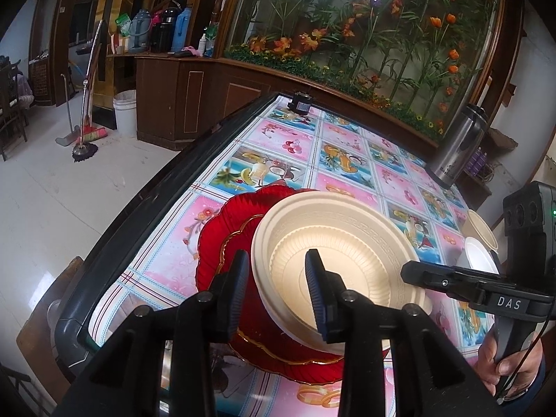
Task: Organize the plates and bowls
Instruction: 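Lower the beige plate onto the white plate and open the left tool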
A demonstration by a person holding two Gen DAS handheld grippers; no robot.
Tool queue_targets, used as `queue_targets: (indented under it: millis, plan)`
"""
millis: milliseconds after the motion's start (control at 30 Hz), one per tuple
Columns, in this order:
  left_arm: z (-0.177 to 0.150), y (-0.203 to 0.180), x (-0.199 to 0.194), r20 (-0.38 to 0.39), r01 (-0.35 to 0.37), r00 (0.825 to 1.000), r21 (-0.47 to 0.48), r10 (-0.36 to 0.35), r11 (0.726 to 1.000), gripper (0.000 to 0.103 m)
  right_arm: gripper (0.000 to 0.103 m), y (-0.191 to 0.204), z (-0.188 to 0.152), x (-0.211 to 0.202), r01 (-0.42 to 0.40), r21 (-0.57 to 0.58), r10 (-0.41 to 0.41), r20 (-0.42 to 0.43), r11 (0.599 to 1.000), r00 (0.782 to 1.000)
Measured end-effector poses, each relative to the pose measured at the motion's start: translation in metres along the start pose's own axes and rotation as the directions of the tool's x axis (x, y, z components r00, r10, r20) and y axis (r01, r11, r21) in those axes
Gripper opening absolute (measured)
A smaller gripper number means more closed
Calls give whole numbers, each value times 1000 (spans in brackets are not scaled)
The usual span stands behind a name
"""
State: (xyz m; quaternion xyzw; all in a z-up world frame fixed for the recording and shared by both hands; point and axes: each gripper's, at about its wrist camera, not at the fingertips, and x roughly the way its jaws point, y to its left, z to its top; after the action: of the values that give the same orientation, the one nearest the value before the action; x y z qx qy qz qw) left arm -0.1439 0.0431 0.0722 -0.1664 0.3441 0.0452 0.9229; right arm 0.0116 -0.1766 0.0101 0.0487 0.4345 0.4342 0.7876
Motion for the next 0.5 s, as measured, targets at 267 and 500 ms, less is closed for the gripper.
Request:
queue_targets:
  millis: [267,500]
  plan:
    - [0,-1,-9,14,-6,1000,11,6,1000,33,29,1,-2,-5,-2,4,2,7,1000,1000]
    - [1,-6,-16,20,-5,1000,22,4,1000,33,30,-4,-5,-13,-5,17,5,22,1000,1000]
